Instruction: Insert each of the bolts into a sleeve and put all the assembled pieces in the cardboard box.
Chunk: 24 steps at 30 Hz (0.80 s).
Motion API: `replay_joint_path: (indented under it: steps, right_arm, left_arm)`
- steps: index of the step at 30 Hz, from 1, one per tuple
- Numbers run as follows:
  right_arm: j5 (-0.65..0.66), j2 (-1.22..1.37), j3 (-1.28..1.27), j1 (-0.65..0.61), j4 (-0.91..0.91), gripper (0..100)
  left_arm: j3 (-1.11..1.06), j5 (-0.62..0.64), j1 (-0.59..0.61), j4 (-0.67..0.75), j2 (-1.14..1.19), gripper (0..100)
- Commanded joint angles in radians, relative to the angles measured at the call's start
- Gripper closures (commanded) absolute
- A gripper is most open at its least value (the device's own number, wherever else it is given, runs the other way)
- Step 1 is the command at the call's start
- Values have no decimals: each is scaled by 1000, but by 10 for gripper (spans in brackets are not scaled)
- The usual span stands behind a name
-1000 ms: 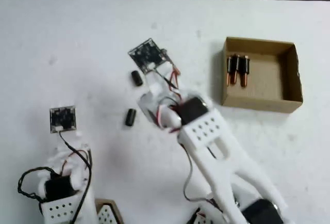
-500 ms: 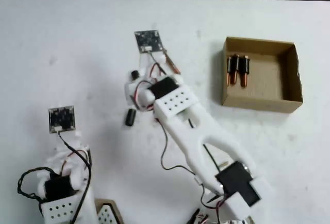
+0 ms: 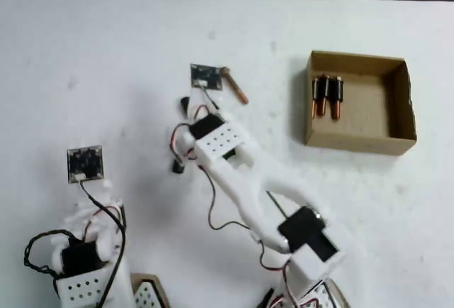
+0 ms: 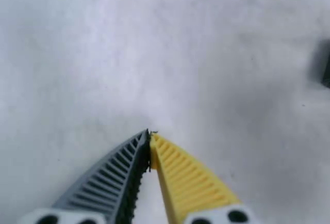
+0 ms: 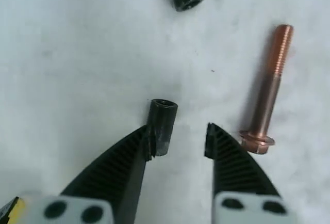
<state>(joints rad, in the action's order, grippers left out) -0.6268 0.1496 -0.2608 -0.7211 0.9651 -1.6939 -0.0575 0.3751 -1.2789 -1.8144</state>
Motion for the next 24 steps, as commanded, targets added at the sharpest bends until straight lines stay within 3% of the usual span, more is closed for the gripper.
replay_joint_path:
  steps: [1,24]
  right_arm:
    - [-14,22,55,-22,1,827]
    - [-15,223,175,-64,-7,872]
  left_arm:
    - [2,-2,2,-5,-12,977]
    - [2,-2,4,-6,-12,977]
